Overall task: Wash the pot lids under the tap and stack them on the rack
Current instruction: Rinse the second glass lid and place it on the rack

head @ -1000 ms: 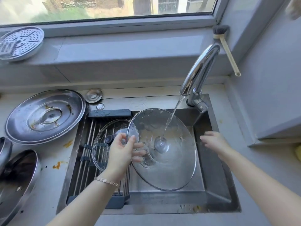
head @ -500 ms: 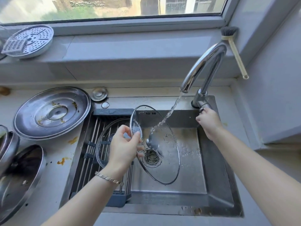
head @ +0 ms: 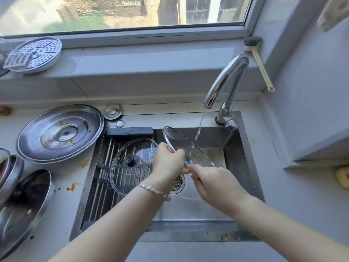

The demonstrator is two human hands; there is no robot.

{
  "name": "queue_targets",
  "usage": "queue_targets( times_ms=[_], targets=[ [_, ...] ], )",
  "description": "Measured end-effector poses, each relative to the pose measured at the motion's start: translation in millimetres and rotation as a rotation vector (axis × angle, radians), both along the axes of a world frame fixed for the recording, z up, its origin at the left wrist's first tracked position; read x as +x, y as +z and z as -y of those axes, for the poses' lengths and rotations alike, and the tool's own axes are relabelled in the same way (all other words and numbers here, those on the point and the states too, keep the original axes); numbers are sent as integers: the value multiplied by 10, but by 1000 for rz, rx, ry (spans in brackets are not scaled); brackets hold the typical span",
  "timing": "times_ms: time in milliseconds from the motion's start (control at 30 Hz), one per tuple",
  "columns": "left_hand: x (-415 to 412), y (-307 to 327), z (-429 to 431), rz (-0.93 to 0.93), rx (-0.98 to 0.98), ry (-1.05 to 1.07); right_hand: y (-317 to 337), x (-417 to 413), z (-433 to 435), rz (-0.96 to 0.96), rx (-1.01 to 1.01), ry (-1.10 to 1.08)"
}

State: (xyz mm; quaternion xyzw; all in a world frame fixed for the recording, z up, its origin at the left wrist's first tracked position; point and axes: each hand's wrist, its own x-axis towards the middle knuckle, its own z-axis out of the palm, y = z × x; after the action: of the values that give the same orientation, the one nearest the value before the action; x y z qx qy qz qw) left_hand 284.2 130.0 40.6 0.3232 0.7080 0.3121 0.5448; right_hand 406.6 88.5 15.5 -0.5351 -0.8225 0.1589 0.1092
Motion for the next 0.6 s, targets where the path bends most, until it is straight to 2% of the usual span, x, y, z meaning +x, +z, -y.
queue_targets(
  times_ms=[33,67,200,367,600],
  targets=[
    [27,43,-4,36,16,-15,-13,39,8,-29,88,-33],
    [40,75,-2,66,39,-39,12,78,0,-67,90,-72],
    [-27,79,57,73,84,-148,116,281,-139,-265,-208,-292],
    [-315,-172,254,-52,-35,-207,90,237,-165,-551,-450,-495],
    [-614,-456,556,-76,-126,-131,126,174,-82,-553,-359,-558]
  ],
)
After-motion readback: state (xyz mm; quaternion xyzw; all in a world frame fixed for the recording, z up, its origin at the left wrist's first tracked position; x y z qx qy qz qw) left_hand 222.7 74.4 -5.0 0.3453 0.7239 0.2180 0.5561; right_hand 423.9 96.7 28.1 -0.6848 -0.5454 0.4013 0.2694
